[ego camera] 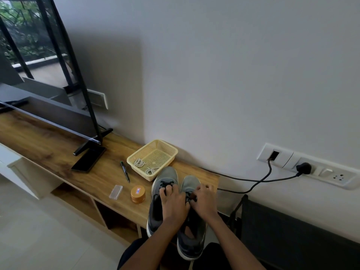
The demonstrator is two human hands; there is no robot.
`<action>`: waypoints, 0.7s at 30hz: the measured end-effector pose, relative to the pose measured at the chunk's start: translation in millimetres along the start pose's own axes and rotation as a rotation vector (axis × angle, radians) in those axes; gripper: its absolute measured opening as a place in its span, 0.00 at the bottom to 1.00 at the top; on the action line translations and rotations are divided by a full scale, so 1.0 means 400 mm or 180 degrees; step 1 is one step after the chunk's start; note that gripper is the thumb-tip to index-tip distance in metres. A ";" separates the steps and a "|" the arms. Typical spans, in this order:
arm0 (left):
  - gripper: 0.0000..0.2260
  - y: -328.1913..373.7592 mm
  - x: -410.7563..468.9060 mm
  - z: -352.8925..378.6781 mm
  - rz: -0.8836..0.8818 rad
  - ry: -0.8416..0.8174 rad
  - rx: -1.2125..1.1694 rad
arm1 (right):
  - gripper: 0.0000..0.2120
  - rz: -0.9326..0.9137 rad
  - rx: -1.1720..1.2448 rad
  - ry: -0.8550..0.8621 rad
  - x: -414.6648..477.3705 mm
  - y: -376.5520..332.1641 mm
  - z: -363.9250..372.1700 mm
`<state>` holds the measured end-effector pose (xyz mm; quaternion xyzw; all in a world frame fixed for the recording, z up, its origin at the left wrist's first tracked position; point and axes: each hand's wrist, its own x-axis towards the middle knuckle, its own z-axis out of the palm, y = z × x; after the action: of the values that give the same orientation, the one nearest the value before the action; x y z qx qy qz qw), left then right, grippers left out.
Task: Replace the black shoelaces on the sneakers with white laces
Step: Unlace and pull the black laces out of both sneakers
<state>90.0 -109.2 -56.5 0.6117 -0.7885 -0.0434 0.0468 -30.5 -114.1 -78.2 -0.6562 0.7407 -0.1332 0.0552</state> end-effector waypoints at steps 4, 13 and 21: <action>0.12 -0.006 0.012 0.007 0.0084 -0.0105 -0.0001 | 0.11 -0.0065 -0.0102 -0.0136 -0.003 -0.010 0.023; 0.10 -0.023 0.024 -0.007 0.0045 -0.0080 -0.0039 | 0.04 0.0744 0.0140 0.0866 -0.007 0.003 0.017; 0.11 -0.028 0.014 0.009 0.0124 -0.0042 -0.0017 | 0.13 0.2068 0.1852 0.0775 0.015 0.220 -0.045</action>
<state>98.7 -117.4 -61.4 0.5958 -0.8004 -0.0486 0.0441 -120.1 -108.9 -84.2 -0.3265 0.8411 -0.3879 0.1887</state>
